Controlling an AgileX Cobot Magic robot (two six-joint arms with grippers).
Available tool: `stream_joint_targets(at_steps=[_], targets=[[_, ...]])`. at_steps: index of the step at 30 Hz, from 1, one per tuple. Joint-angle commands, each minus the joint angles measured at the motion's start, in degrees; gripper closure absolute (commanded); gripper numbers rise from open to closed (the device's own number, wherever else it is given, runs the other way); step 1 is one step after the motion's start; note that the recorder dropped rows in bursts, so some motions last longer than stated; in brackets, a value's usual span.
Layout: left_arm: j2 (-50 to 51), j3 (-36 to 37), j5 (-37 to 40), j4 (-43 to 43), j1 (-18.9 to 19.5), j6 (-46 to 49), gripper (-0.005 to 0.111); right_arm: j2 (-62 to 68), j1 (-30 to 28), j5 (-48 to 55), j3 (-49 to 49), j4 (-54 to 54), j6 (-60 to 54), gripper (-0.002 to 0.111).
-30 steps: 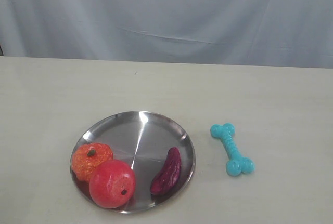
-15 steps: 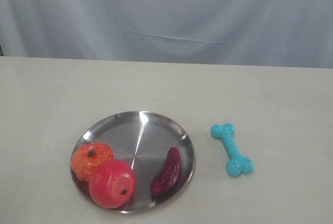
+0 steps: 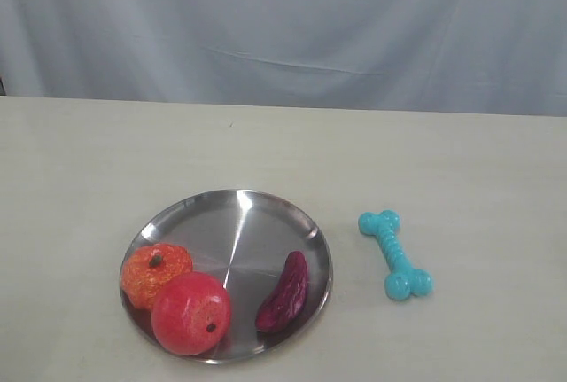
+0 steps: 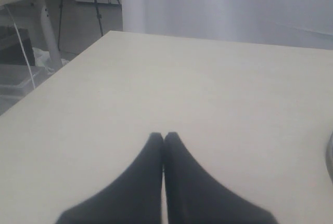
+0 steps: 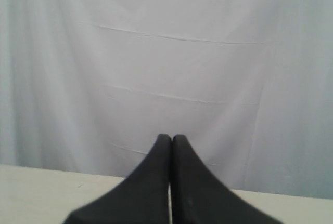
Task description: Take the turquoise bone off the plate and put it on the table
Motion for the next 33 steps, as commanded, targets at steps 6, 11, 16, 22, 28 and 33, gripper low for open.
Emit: stream_joint_targets(at_steps=[6,11,16,22,28,33], targets=[[-0.1,0.1,-0.3,0.3,0.1,-0.2,0.107,-1.4,-10.3,-6.0,11.8,3.9,-4.6,0.109],[-0.1,0.1,-0.3,0.3,0.1,-0.2,0.107,-1.4,-10.3,-10.1,19.6,4.7,-4.3,0.109],[-0.1,0.1,-0.3,0.3,0.1,-0.2,0.107,-1.4,-10.2,-8.9,20.6,6.1,-5.4,0.109],[-0.1,0.1,-0.3,0.3,0.1,-0.2,0.107,-1.4,-9.2,-5.8,20.6,6.1,-8.5,0.109],[-0.1,0.1,-0.3,0.3,0.1,-0.2,0.107,-1.4,-8.8,0.0,20.6,8.7,-6.3,0.109],[-0.1,0.1,-0.3,0.3,0.1,-0.2,0.107,-1.4,-8.1,3.6,20.6,8.7,-6.3,0.109]])
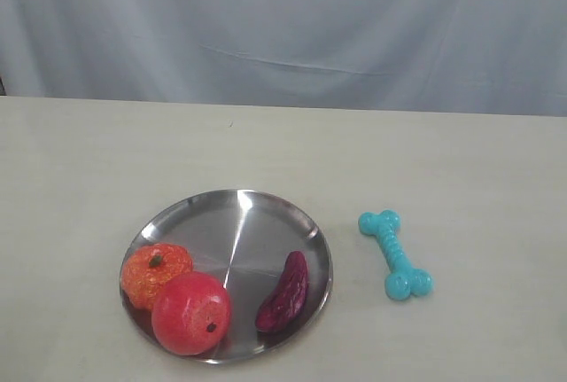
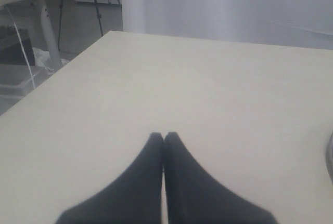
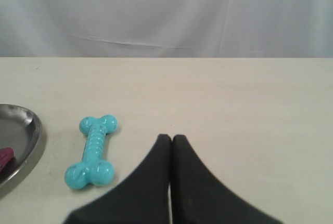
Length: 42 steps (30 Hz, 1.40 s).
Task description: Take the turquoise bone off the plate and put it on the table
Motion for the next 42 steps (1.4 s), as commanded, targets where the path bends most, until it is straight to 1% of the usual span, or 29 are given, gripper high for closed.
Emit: stream_joint_targets(at_steps=[1,6,13,42], targets=[[-0.1,0.1,-0.3,0.3,0.1,-0.2,0.107,-0.3,0.3,2.6,0.2,0.3,0.0,0.109],[-0.1,0.1,-0.3,0.3,0.1,-0.2,0.107,-0.3,0.3,3.3,0.2,0.3,0.0,0.109],[-0.1,0.1,-0.3,0.3,0.1,-0.2,0.107,-0.3,2.6,3.5,0.2,0.3,0.0,0.109],[-0.1,0.1,-0.3,0.3,0.1,-0.2,0.107,-0.3,2.6,3.4,0.2,0.3,0.0,0.109]])
